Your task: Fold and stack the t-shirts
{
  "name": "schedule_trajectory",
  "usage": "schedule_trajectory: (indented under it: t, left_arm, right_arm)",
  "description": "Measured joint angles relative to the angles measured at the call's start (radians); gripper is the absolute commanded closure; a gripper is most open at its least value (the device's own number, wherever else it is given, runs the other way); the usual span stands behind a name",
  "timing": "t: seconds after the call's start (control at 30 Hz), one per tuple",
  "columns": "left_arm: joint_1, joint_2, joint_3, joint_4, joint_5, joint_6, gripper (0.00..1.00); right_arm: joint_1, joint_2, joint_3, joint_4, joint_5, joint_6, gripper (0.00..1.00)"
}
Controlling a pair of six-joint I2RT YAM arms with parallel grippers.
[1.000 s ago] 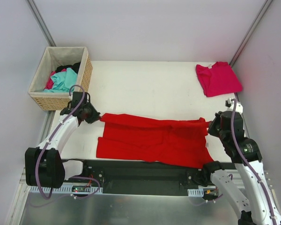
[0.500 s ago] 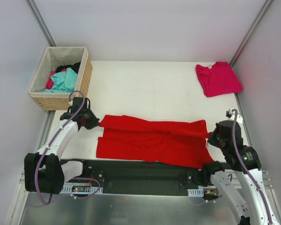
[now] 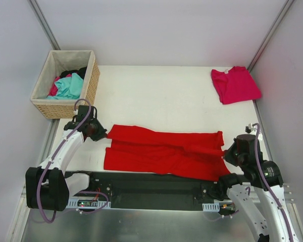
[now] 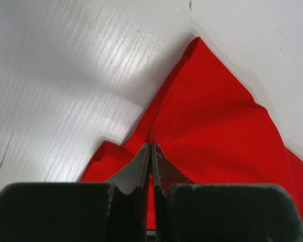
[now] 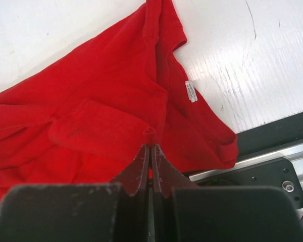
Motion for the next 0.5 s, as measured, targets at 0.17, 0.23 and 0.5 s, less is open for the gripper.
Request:
schedule_trajectory:
  t: [0.17, 0.23, 0.5]
  left_arm:
    - [0.000, -0.003, -0.005, -0.011, 0.001, 0.004, 1.00]
    - [0.000, -0.004, -0.008, -0.015, 0.006, 0.006, 1.00]
    - [0.000, -0.004, -0.019, -0.021, 0.010, 0.016, 0.92]
  right_arm:
    - [0.000, 0.042, -0.013, -0.011, -0.016, 0.031, 0.99]
    - [0.001, 0.066, -0.037, -0.008, -0.031, 0.042, 0.99]
    - [0.002, 0.089, -0.098, 0.004, -0.063, 0.071, 0.99]
